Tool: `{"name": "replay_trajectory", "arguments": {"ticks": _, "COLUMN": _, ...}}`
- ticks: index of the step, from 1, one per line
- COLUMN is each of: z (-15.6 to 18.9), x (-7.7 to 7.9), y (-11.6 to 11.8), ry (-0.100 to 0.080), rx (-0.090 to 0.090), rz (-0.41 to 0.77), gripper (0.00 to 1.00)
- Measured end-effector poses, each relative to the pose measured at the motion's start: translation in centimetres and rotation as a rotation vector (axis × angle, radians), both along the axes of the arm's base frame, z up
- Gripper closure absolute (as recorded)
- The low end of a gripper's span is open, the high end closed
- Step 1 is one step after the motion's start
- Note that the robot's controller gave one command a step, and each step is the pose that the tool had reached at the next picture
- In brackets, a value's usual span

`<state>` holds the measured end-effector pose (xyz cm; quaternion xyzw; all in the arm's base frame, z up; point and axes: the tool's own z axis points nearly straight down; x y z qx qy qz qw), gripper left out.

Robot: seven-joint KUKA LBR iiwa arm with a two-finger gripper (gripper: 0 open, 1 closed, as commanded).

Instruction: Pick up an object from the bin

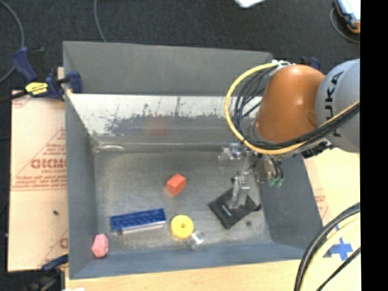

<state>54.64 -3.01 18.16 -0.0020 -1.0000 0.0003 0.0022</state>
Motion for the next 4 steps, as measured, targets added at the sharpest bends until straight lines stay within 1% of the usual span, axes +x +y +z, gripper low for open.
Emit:
{"name": "replay_trajectory", "arguments": {"ticks": 1, "z": 0.5, "x": 0.2, "y": 0.0, "ry": -0.008, "rx": -0.001, "rz": 0.001, "gripper": 0.00}}
{"name": "replay_trajectory", "arguments": {"ticks": 2, "z": -4.1, "x": -1.6, "y": -1.3, "ry": -0.005, "rx": 0.000, "rz": -0.124, "gripper": 0.00}}
{"name": "replay_trajectory", "arguments": {"ticks": 3, "z": -9.8, "x": -6.3, "y": -4.8, "ry": -0.011, "rx": -0.002, "rz": -0.284, "gripper": 1.00}}
{"name": "replay_trajectory", "arguments": {"ticks": 4, "z": -9.8, "x": -6.3, "y": -4.8, "ry": -0.011, "rx": -0.002, "rz": -0.282, "gripper": 0.00}}
